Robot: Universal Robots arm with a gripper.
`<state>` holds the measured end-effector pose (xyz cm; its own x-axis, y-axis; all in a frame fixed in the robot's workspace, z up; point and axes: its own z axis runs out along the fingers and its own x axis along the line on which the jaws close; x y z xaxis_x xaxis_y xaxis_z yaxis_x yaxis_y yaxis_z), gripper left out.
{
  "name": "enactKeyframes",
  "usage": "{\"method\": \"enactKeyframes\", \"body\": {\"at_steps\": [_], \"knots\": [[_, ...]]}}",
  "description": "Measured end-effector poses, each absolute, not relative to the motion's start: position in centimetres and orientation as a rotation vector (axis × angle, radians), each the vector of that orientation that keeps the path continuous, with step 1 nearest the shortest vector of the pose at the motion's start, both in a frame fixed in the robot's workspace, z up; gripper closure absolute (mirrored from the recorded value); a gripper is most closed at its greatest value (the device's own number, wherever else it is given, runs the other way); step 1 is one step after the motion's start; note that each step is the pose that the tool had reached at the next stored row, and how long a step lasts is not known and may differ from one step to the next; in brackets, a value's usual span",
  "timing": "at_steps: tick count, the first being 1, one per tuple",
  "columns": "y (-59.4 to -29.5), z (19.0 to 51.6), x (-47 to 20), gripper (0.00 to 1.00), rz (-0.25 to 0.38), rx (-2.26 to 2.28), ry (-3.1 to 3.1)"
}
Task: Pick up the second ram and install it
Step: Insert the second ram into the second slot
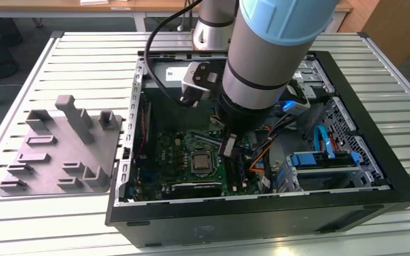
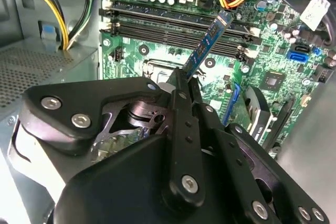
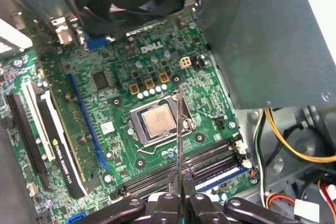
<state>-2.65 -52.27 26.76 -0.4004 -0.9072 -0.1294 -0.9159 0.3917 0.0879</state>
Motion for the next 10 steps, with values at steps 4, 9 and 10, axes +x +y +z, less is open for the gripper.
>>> {"method": "enactKeyframes", "body": {"at_steps": [4, 9, 10], "knots": [[-52.27, 26.75, -2.65, 0.86, 0.221, -1.625, 2.605], [-52.27, 26.73, -2.65, 0.86, 0.218, -1.552, 2.645], [-52.27, 26.73, -2.65, 0.86, 0.217, -1.538, 2.652]]}}
